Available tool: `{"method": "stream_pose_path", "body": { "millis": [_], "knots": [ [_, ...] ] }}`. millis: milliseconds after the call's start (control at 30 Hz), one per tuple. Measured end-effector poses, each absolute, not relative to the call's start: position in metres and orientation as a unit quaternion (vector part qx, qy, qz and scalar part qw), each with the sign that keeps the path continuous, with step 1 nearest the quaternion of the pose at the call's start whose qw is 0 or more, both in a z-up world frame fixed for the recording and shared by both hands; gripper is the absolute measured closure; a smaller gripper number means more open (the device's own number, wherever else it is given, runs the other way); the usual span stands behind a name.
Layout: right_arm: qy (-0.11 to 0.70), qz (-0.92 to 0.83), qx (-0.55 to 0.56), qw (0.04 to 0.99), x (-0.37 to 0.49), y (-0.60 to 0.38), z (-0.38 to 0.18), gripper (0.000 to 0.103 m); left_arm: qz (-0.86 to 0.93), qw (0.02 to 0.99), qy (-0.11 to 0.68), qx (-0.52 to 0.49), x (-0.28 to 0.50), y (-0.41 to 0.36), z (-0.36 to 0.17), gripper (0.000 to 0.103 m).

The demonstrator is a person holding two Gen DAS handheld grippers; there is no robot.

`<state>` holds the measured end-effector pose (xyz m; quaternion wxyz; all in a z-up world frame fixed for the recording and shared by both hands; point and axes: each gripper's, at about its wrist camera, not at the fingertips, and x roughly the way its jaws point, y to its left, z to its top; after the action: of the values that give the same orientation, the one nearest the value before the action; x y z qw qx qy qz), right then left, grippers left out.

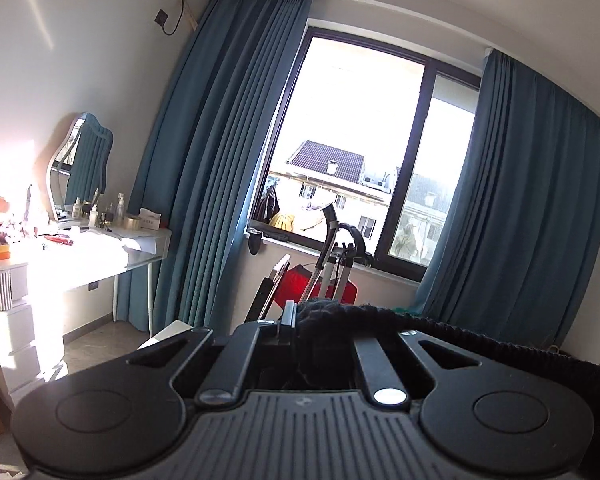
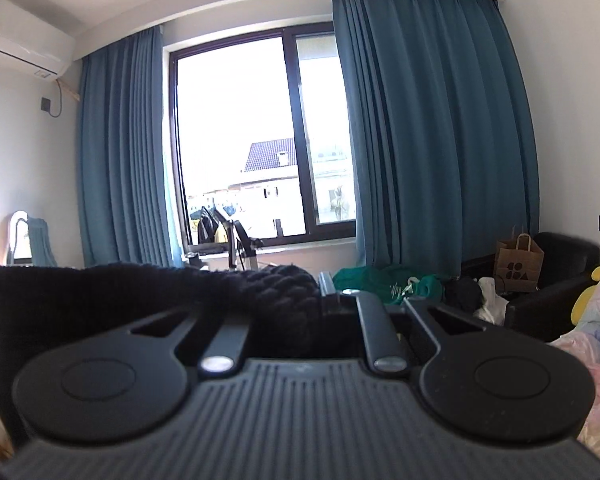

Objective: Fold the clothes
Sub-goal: 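Raise the pants by the waistband with both grippers and shake them out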

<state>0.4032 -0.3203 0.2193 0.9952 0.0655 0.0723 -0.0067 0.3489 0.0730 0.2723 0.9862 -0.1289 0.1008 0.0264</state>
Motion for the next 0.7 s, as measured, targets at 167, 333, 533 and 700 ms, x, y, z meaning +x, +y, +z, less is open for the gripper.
{"method": "stream_pose_path", "body": {
  "millis": [167,333,533,700],
  "knots": [
    [0.173,-0.005,0.065,0.983,0.513,-0.326,0.083,0.09,0.043,0.972,0.203,-0.114,0.465,0.067,0.118,0.096],
    [0.229,-0.015,0.076,0.97,0.578,-0.336,-0.021,0.09,0.036,0.967,0.235,-0.088,0.541,0.058,0.02,0.095],
    [0.253,-0.019,0.093,0.963,0.611,-0.357,-0.061,0.089,0.025,0.969,0.238,-0.067,0.596,0.038,-0.046,0.094],
    [0.284,-0.014,0.092,0.954,0.621,-0.362,-0.062,0.081,-0.015,0.953,0.292,-0.072,0.63,0.032,-0.053,0.085]
  ]
}}
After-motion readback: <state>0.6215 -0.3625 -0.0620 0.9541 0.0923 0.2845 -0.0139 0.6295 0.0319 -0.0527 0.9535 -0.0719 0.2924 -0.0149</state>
